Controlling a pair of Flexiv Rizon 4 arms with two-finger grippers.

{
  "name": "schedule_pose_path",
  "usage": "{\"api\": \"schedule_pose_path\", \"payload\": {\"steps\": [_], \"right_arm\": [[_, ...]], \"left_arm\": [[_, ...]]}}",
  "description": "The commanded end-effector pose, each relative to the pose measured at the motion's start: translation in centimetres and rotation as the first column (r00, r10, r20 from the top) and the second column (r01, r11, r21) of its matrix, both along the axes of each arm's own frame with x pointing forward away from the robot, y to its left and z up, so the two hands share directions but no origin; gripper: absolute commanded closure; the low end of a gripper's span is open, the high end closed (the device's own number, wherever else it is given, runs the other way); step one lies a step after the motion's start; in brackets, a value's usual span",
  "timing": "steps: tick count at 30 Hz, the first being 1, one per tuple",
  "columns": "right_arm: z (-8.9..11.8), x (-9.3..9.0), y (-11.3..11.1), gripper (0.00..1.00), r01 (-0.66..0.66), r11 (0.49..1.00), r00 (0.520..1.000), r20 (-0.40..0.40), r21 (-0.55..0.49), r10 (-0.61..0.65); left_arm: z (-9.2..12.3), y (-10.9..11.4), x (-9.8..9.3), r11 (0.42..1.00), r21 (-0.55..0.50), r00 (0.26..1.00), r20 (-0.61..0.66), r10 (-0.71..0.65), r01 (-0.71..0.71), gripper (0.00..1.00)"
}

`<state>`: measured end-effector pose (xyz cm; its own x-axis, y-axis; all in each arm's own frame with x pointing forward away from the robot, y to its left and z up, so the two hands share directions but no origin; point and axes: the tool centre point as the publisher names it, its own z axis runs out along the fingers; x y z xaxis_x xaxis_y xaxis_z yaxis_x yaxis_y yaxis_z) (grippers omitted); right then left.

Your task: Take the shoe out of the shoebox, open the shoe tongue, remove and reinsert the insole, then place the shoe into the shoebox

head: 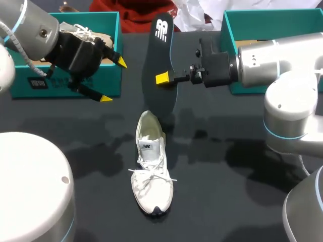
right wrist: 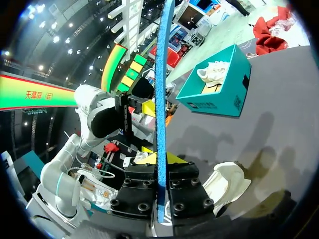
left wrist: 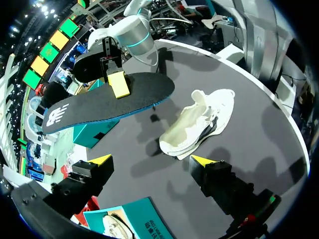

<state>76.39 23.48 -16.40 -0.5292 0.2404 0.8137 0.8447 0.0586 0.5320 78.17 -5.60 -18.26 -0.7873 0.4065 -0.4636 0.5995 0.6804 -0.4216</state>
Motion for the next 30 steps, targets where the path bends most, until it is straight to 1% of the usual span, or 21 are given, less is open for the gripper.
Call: {"api": "schedule_pose_path", "payload": {"steps": [1,2,3,5,7,8,10,12,13,14,25,26,28,29,30], "right_arm": [[0.0,-0.1,0.2,1.0,0.003,1.0,1.0,-0.001,-0.004,-0.003],[-0.2,0.0,0.4,1.0,-0.005,1.0,0.999,0.036,0.027,0.004],[-0.4,0.0,0.5,1.0,0.012,0.999,0.998,0.058,0.039,-0.014],[-1.0,0.0,0.7,1.0,0.054,0.998,0.994,0.09,0.022,-0.056],[-1.3,-0.1,1.1,1.0,0.054,0.997,0.991,0.12,0.052,-0.06],[-1.4,-0.1,1.3,1.0,0.065,0.997,0.988,0.139,0.045,-0.071],[-1.8,-0.1,1.8,1.0,0.046,0.996,0.986,0.155,0.078,-0.057],[-2.4,0.0,2.4,1.0,0.043,0.996,0.985,0.164,0.081,-0.056],[-2.8,0.0,2.6,1.0,0.055,0.994,0.984,0.162,0.095,-0.07],[-2.8,-0.1,2.8,1.0,0.103,0.992,0.979,0.17,0.069,-0.113],[-2.8,-0.1,2.8,1.0,0.103,0.992,0.979,0.17,0.069,-0.113],[-3.1,0.1,3.1,1.0,0.11,0.992,0.972,0.202,0.068,-0.122],[-3.7,0.1,3.4,1.0,0.095,0.992,0.971,0.214,0.08,-0.11],[-4.2,0.0,3.4,1.0,0.098,0.99,0.968,0.22,0.103,-0.119],[-4.4,0.0,3.4,1.0,0.097,0.99,0.969,0.219,0.105,-0.118]], "left_arm": [[-0.9,-0.3,0.6,1.0,0.024,0.999,-0.031,0.018,-0.017,0.0],[-2.1,-0.5,0.9,0.998,0.046,0.998,-0.04,0.051,-0.049,0.0],[-3.0,-0.5,1.1,0.998,0.043,0.996,-0.075,0.056,-0.052,0.0],[-4.4,-0.3,0.9,0.997,0.05,0.991,-0.114,0.072,-0.067,0.0],[-5.3,-0.2,0.6,0.995,0.06,0.988,-0.134,0.081,-0.073,0.0],[-5.6,0.0,0.3,0.995,0.061,0.986,-0.144,0.086,-0.078,0.0],[-6.2,0.1,0.0,0.993,0.071,0.982,-0.159,0.105,-0.094,0.0],[-6.8,0.3,-0.5,0.994,0.065,0.974,-0.202,0.102,-0.091,0.0],[-7.1,0.5,-0.8,0.993,0.081,0.97,-0.219,0.106,-0.09,0.0],[-7.1,0.5,-0.8,0.993,0.081,0.97,-0.219,0.106,-0.09,0.0],[-7.1,0.5,-0.8,0.993,0.081,0.97,-0.219,0.106,-0.09,0.0],[-7.1,0.5,-0.8,0.993,0.081,0.97,-0.219,0.106,-0.09,0.0],[-8.1,0.1,-0.8,0.992,0.079,0.952,-0.285,0.113,-0.095,0.0],[-8.8,0.0,-0.8,0.989,0.088,0.94,-0.31,0.142,-0.12,0.0],[-9.2,0.0,-0.8,0.984,0.109,0.936,-0.308,0.168,-0.14,0.0]]}}
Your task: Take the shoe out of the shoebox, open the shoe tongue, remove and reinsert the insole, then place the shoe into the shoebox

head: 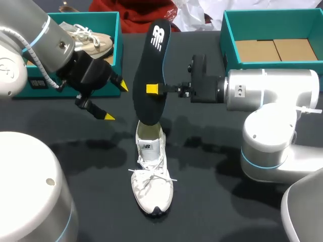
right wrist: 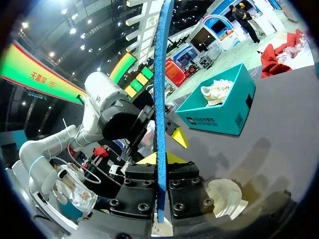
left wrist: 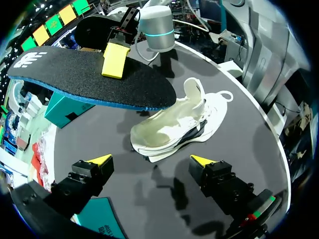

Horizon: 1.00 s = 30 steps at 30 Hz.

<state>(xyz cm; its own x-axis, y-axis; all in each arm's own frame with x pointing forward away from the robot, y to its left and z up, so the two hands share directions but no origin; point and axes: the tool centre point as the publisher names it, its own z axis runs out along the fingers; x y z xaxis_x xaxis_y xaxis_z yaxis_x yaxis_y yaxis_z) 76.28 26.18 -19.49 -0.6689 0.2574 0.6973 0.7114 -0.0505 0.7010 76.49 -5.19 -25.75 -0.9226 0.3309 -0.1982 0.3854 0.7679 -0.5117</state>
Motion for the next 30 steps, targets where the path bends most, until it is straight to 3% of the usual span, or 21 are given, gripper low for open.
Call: {"api": "schedule_pose_path", "payload": {"steps": [1,8,13,24,30], "right_arm": [[-1.6,0.1,0.7,1.0,0.01,0.999,1.0,0.014,0.042,-0.011],[-3.3,0.1,1.2,1.0,-0.032,0.997,0.999,0.029,0.072,0.03],[-4.6,0.5,1.5,1.0,-0.077,0.993,0.995,0.066,0.091,0.071],[-5.2,0.9,1.3,1.0,-0.047,0.997,0.998,0.054,0.068,0.043],[-5.9,0.7,1.3,1.0,-0.085,0.994,0.994,0.076,0.072,0.079]], "left_arm": [[-2.2,-0.3,0.9,0.996,0.04,0.995,-0.061,0.077,-0.074,0.0],[-4.3,0.8,0.5,0.985,0.035,0.975,-0.139,0.175,-0.172,0.0],[-5.0,1.2,-0.3,0.969,0.072,0.966,-0.084,0.244,-0.238,0.0],[-5.0,1.2,-0.3,0.969,0.072,0.966,-0.084,0.244,-0.238,0.0],[-7.1,-0.2,-1.6,0.978,0.047,0.97,-0.129,0.206,-0.201,0.0]]}}
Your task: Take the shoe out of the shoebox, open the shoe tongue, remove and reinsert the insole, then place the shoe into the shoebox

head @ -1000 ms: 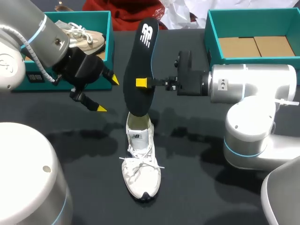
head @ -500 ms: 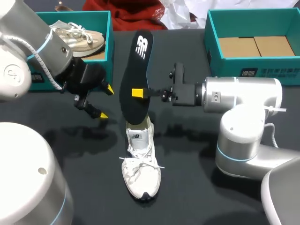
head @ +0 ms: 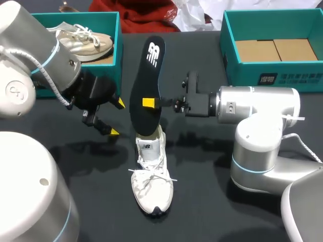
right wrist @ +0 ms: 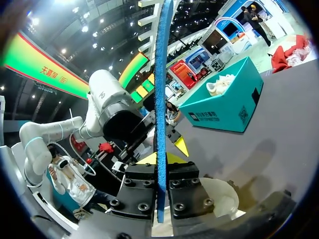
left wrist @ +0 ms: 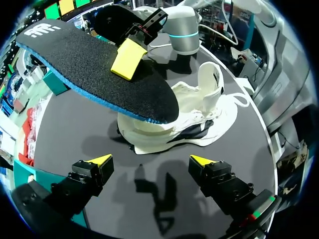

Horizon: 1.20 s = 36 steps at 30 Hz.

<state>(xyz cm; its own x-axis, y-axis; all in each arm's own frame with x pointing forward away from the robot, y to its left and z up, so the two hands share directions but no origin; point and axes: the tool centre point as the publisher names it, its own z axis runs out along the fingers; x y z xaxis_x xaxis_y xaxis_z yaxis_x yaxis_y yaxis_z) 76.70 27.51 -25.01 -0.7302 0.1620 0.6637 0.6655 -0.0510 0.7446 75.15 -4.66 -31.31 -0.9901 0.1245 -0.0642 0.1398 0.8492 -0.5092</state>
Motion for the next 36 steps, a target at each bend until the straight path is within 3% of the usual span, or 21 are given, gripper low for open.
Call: {"api": "schedule_pose_path", "payload": {"steps": [1,12,36], "right_arm": [[-0.5,0.2,-0.1,1.0,-0.015,1.0,1.0,0.009,0.008,0.015],[-1.1,0.1,-0.5,1.0,-0.042,0.999,0.998,0.052,0.033,0.04],[-1.7,0.3,-0.9,1.0,-0.032,0.999,0.998,0.052,0.04,0.03]], "left_arm": [[-1.6,-0.8,-0.4,1.0,-0.01,1.0,-0.005,-0.013,0.013,0.0],[-2.2,-1.5,-1.3,1.0,0.0,1.0,-0.002,0.009,-0.009,0.0],[-2.9,-2.1,-2.1,0.999,0.031,0.998,-0.033,0.046,-0.045,0.0]]}}
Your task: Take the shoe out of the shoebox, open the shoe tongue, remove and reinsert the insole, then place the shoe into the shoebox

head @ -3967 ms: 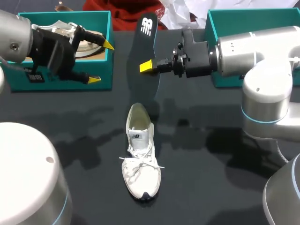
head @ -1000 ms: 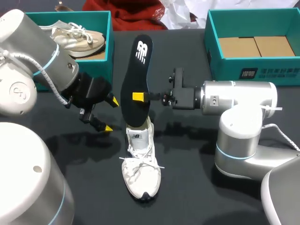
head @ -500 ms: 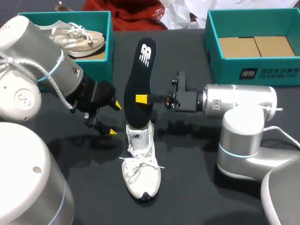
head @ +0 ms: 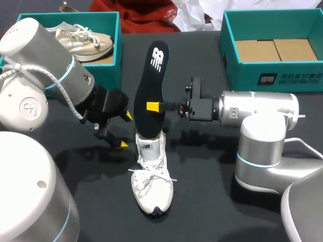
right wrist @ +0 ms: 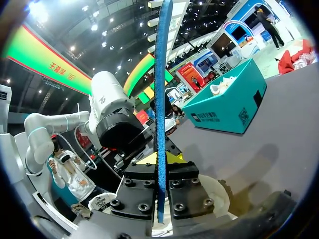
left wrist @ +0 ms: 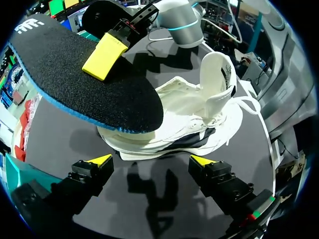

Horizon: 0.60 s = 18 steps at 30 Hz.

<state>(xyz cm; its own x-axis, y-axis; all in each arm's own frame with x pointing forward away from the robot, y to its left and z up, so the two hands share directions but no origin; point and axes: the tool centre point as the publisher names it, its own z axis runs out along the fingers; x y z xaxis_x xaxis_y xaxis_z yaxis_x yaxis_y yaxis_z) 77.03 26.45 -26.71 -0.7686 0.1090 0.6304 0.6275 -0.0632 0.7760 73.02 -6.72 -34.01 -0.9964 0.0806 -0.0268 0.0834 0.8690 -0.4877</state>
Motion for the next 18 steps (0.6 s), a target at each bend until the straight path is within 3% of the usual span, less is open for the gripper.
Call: {"api": "schedule_pose_path", "payload": {"steps": [1,18], "right_arm": [[-0.03,-0.06,0.2,1.0,0.002,1.0,1.0,-0.001,-0.003,-0.002],[0.22,0.72,0.98,1.0,0.021,0.999,0.996,0.08,0.045,-0.024]], "left_arm": [[-0.16,-0.08,0.03,1.0,0.001,1.0,0.001,0.0,0.0,0.0],[-0.16,-0.08,0.03,1.0,0.001,1.0,0.001,0.0,0.0,0.0]]}}
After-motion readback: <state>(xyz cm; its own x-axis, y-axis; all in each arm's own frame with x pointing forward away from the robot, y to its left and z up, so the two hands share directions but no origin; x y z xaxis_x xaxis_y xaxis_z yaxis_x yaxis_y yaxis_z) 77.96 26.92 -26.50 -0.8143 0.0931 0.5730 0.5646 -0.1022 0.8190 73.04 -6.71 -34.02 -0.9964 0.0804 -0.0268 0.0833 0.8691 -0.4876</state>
